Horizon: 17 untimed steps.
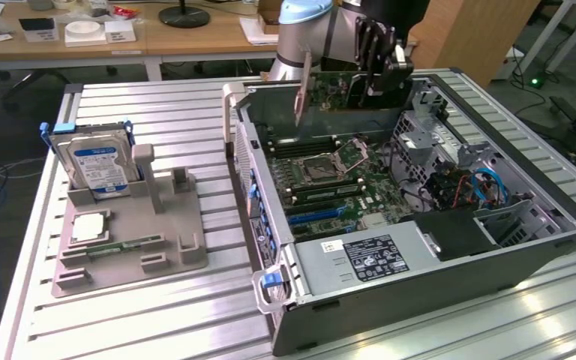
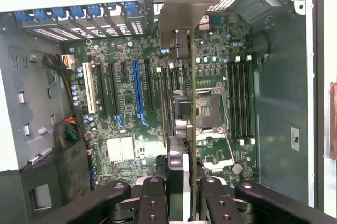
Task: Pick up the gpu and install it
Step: 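Insert the gpu into the slot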
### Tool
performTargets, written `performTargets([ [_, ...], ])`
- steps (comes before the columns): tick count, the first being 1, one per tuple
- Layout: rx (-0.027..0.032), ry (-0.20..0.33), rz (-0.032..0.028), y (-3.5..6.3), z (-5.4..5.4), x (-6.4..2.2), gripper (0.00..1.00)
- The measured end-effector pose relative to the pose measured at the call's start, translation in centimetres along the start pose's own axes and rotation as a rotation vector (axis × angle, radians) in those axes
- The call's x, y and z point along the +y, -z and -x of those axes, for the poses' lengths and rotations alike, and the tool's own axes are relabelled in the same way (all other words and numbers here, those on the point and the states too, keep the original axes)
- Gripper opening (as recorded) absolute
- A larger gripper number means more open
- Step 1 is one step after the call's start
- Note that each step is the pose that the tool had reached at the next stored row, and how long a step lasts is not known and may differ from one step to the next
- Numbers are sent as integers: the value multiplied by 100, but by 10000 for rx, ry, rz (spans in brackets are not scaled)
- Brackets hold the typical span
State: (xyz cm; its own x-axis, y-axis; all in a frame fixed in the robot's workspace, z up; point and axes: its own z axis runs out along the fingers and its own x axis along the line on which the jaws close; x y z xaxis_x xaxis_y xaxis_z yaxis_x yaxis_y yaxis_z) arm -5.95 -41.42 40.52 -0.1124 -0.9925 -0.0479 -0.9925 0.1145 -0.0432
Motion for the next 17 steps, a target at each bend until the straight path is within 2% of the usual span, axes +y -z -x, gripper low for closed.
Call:
performTargets([
  [17,-24,199,10,-104,-6,4,28],
])
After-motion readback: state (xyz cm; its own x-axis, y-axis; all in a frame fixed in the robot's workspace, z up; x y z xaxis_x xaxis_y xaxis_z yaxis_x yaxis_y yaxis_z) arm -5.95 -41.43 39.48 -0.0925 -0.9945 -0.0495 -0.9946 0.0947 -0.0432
